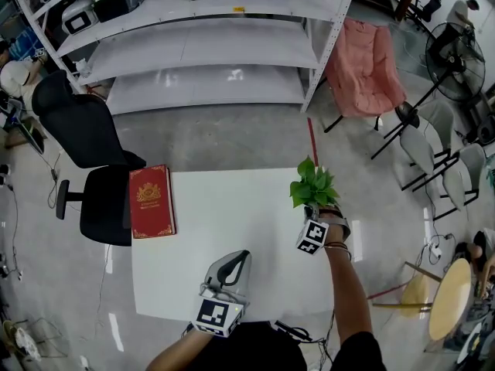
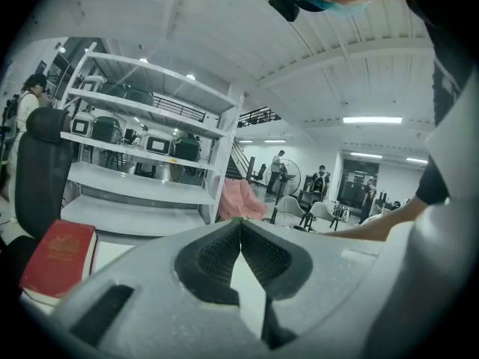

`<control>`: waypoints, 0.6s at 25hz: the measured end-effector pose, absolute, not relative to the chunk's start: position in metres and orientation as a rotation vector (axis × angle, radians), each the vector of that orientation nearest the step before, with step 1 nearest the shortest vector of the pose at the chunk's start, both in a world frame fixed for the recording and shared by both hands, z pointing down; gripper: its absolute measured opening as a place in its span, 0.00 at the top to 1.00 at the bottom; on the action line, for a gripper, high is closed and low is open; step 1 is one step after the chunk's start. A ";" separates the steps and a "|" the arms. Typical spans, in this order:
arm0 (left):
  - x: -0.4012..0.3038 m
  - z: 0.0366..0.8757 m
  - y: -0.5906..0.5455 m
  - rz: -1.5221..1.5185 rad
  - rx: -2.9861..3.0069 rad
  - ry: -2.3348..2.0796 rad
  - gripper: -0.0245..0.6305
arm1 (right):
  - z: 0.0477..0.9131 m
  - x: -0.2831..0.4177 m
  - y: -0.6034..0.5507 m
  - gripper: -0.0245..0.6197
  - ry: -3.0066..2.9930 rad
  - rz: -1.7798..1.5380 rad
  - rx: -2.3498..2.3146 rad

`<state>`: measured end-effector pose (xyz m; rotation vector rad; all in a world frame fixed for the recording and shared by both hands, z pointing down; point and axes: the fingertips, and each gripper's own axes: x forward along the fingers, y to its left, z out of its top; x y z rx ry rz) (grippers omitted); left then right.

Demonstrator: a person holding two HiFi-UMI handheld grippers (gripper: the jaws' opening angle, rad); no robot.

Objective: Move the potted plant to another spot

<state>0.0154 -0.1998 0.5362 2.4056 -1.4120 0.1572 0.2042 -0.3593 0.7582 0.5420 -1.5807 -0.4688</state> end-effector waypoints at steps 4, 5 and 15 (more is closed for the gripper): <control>0.008 0.533 -0.195 0.148 2.382 -1.447 0.94 | 0.757 0.198 -0.351 0.87 -1.589 -0.487 0.529; 0.005 0.531 -0.195 0.136 2.380 -1.465 0.94 | 0.756 0.195 -0.349 0.87 -1.590 -0.493 0.522; -0.026 0.524 -0.180 0.103 2.338 -1.590 0.94 | 0.752 0.160 -0.329 0.87 -1.616 -0.556 0.447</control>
